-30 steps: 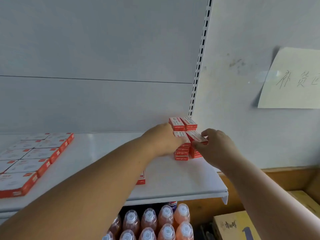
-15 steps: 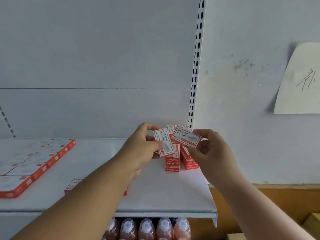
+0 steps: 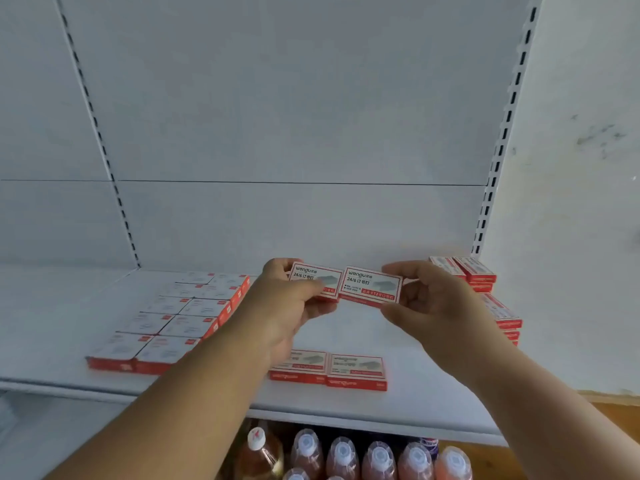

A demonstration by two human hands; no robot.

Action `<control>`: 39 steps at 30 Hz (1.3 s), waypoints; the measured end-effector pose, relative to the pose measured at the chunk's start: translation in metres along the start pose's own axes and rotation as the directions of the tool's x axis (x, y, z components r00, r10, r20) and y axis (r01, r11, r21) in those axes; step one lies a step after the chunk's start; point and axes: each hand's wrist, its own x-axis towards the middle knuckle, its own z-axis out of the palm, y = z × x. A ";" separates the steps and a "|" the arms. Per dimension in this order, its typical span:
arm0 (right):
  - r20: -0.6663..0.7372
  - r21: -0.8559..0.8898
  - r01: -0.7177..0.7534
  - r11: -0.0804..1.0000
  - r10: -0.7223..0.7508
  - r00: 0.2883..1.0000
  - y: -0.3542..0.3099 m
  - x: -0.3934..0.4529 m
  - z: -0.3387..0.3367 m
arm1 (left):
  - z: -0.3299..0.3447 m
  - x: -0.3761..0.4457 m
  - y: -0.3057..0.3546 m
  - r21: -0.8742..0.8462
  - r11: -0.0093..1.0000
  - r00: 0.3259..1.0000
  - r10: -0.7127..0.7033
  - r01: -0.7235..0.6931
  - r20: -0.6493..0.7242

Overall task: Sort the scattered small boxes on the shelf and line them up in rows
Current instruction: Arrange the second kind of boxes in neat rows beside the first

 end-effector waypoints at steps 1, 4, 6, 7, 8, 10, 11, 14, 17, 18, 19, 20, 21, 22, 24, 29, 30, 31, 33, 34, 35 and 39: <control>0.001 -0.015 -0.009 1.000 0.009 1.000 -0.001 0.001 0.005 | -0.007 0.002 0.001 0.016 1.000 1.000 -0.012 0.011 0.016; -0.006 -0.084 -0.057 0.995 0.056 0.998 0.002 0.001 0.013 | -0.028 0.009 0.004 0.199 0.980 0.994 -0.029 0.009 0.101; -0.018 -0.164 -0.115 0.980 0.114 0.993 0.006 0.000 0.014 | -0.039 0.017 0.001 0.481 0.874 0.996 0.044 -0.076 0.078; -0.010 -0.203 -0.150 0.968 0.151 0.988 0.009 0.000 0.015 | -0.043 0.020 -0.002 0.588 0.803 0.995 0.082 -0.101 0.058; 0.004 -0.233 -0.188 0.954 0.194 0.981 0.011 -0.002 0.016 | -0.045 0.024 -0.006 0.658 0.745 0.994 0.096 -0.106 0.051; 0.034 -0.288 -0.268 0.920 0.289 0.957 0.015 -0.005 0.018 | -0.048 0.029 -0.014 0.748 0.658 0.996 0.060 -0.090 0.067; 0.047 -0.326 -0.297 0.898 0.329 0.943 0.017 -0.006 0.020 | -0.048 0.030 -0.018 0.792 0.605 0.996 0.038 -0.087 0.081; 0.070 -0.442 -0.296 0.847 0.362 0.930 0.017 -0.006 0.027 | -0.050 0.030 -0.026 0.905 0.397 0.988 0.018 -0.151 0.157; 0.075 -0.466 -0.290 0.836 0.364 0.928 0.012 -0.006 0.033 | -0.051 0.024 -0.028 0.945 0.190 0.964 0.031 -0.267 0.266; 0.088 -0.486 -0.269 0.832 0.352 0.932 0.011 -0.008 0.034 | -0.053 0.022 -0.028 0.942 0.155 0.955 0.035 -0.298 0.296; 0.103 -0.526 -0.226 0.820 0.325 0.940 0.010 -0.009 0.034 | -0.055 0.019 -0.028 0.936 0.135 0.946 0.042 -0.325 0.322; 0.113 -0.574 -0.178 0.799 0.292 0.950 0.010 -0.012 0.033 | -0.058 0.017 -0.029 0.930 0.125 0.938 0.049 -0.345 0.342; 0.115 -0.615 -0.139 0.776 0.263 0.958 0.010 -0.014 0.033 | -0.062 0.015 -0.030 0.923 0.125 0.932 0.058 -0.363 0.359; 0.114 -0.640 -0.116 0.760 0.243 0.963 0.011 -0.015 0.034 | -0.064 0.014 -0.031 0.915 0.134 0.925 0.067 -0.381 0.375; 0.112 -0.642 -0.099 0.760 0.221 0.969 0.010 -0.015 0.037 | -0.065 0.013 -0.035 0.895 0.168 0.910 0.088 -0.414 0.405; 0.133 -0.645 -0.061 0.762 0.190 0.973 0.009 -0.015 0.042 | -0.065 0.011 -0.039 0.878 0.162 0.891 0.128 -0.451 0.435; 0.145 -0.649 -0.048 0.759 0.186 0.972 0.009 -0.017 0.040 | -0.067 0.011 -0.041 0.877 0.134 0.885 0.148 -0.461 0.442; 0.168 -0.647 -0.027 0.762 0.176 0.970 0.008 -0.019 0.037 | -0.069 0.010 -0.042 0.872 0.086 0.869 0.175 -0.482 0.463; 0.230 -0.627 0.026 0.779 0.154 0.961 0.006 -0.022 0.032 | -0.072 0.008 -0.044 0.820 0.031 0.812 0.169 -0.571 0.559; 0.252 -0.620 0.043 0.783 0.148 0.956 0.005 -0.023 0.031 | -0.072 0.007 -0.044 0.785 0.059 0.784 0.125 -0.617 0.608; 0.263 -0.617 0.050 0.786 0.145 0.954 0.005 -0.023 0.031 | -0.072 0.006 -0.044 0.762 0.096 0.768 0.079 -0.640 0.635; 0.251 -0.587 0.021 0.809 0.157 0.955 0.009 -0.018 0.031 | -0.069 0.004 -0.046 0.756 0.122 0.765 0.084 -0.644 0.638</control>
